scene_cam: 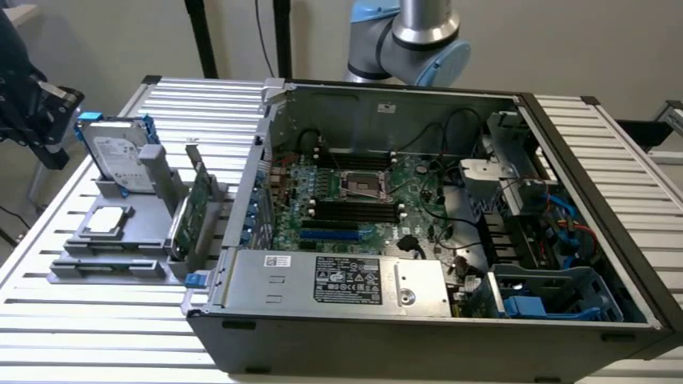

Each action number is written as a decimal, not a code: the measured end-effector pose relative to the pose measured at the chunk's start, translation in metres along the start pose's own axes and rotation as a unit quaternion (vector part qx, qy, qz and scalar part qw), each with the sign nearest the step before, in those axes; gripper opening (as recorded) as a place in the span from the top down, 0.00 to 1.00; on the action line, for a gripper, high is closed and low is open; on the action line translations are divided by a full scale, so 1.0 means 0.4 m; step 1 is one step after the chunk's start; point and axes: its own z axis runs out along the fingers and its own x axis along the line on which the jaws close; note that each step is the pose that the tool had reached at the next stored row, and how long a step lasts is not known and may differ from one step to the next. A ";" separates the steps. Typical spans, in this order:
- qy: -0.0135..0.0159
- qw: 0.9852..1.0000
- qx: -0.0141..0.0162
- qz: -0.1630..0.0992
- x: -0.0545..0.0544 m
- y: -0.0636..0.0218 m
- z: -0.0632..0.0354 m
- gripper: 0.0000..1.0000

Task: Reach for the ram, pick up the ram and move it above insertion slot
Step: 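Reach for the ram, then pick up the ram and move it above insertion slot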

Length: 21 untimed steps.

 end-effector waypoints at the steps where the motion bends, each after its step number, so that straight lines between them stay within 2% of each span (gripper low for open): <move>1: 0.000 1.000 0.000 -0.009 0.000 0.000 0.000 0.89; 6: 0.002 0.999 0.000 -0.054 0.000 0.000 0.000 0.89; 11: 0.004 0.995 0.000 -0.100 0.000 0.000 0.001 0.89; 16: 0.005 0.989 0.000 -0.145 0.000 0.000 0.001 0.89; 21: 0.007 0.982 0.000 -0.189 0.000 0.000 0.001 0.89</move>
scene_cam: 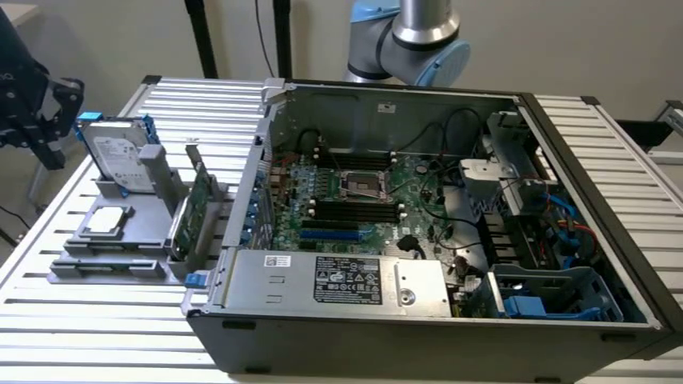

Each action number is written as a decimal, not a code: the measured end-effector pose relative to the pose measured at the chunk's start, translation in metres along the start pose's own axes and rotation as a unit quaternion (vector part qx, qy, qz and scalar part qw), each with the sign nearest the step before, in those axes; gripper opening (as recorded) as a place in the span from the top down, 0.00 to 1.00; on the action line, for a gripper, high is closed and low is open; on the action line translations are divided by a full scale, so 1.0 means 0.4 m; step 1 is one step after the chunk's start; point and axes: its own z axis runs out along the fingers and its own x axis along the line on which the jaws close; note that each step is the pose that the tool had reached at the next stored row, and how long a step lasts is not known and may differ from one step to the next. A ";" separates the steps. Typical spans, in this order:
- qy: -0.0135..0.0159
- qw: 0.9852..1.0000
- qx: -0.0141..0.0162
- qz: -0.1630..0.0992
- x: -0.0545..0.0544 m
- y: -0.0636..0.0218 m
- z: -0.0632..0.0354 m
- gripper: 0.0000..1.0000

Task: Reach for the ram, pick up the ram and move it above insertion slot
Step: 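Pick up the ram and move it above insertion slot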

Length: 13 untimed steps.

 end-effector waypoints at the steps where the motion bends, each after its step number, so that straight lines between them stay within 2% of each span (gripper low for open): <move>1: 0.000 1.000 0.000 -0.009 0.000 0.000 0.000 0.89; 4: 0.001 0.999 0.000 -0.037 0.000 0.000 0.000 0.89; 7: 0.002 0.998 0.000 -0.063 0.000 0.000 0.000 0.89; 10: 0.003 0.996 0.000 -0.091 0.000 0.000 0.000 0.89; 13: 0.004 0.993 0.000 -0.118 0.000 0.000 0.000 0.89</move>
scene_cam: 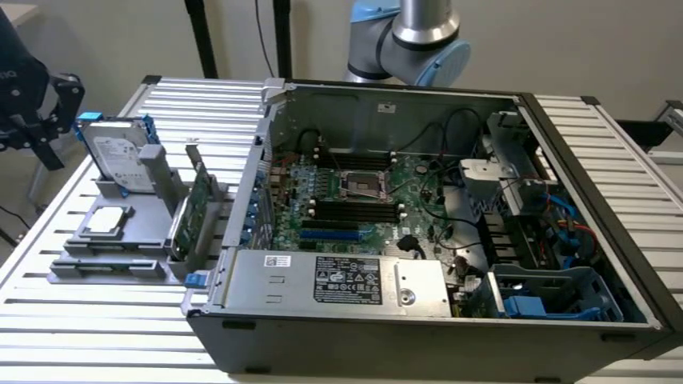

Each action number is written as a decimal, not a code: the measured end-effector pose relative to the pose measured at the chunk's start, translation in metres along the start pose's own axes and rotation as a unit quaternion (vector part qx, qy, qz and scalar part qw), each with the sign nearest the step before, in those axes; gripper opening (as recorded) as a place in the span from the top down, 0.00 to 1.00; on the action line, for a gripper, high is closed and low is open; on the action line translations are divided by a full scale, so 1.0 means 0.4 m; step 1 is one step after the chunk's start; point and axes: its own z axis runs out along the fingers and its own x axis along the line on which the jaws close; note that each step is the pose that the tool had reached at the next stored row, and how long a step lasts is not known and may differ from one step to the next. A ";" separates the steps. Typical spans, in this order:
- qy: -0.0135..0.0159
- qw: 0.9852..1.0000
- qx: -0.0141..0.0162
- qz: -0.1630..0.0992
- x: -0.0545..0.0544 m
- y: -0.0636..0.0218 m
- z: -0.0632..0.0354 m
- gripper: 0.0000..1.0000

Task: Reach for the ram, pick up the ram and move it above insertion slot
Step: 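Pick up the ram and move it above insertion slot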

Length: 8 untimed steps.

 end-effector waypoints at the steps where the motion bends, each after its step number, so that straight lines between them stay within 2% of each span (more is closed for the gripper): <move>1: 0.000 1.000 0.000 -0.009 0.000 0.000 0.000 0.89; 4: 0.001 0.999 0.000 -0.036 0.000 0.000 0.000 0.89; 8: 0.002 0.997 0.000 -0.073 0.000 0.000 0.000 0.89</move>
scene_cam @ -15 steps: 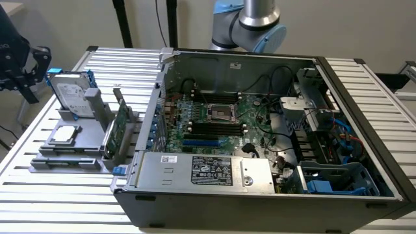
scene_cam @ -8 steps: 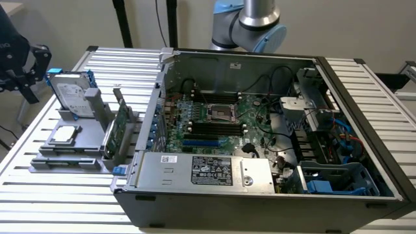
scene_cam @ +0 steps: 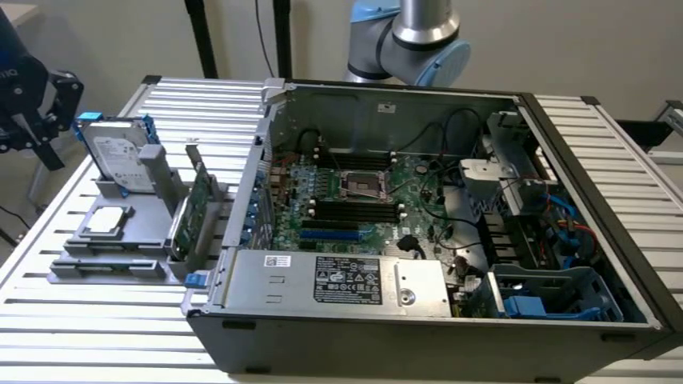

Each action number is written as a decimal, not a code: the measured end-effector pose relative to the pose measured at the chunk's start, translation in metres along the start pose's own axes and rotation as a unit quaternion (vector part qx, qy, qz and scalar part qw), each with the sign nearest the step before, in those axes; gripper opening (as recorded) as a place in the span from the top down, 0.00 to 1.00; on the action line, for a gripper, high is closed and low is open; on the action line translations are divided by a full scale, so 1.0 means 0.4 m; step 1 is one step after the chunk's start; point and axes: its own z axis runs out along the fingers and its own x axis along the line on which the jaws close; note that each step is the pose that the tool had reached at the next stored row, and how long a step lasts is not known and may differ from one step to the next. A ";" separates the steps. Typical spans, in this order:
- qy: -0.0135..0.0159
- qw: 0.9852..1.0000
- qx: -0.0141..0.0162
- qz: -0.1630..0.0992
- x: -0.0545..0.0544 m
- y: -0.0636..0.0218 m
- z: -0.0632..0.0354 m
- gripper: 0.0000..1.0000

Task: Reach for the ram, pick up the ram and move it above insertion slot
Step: 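Pick up the ram and move it above insertion slot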

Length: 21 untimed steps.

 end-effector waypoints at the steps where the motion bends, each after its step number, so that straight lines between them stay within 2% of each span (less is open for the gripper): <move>1: 0.000 1.000 0.000 -0.009 0.000 0.000 0.000 0.89; 6: 0.001 0.999 0.001 -0.055 0.000 0.000 0.000 0.89; 11: 0.002 0.995 0.002 -0.100 0.000 0.000 0.001 0.89; 16: 0.001 0.989 0.005 -0.145 0.000 0.000 0.002 0.89; 21: -0.001 0.982 0.009 -0.190 0.000 0.000 0.004 0.89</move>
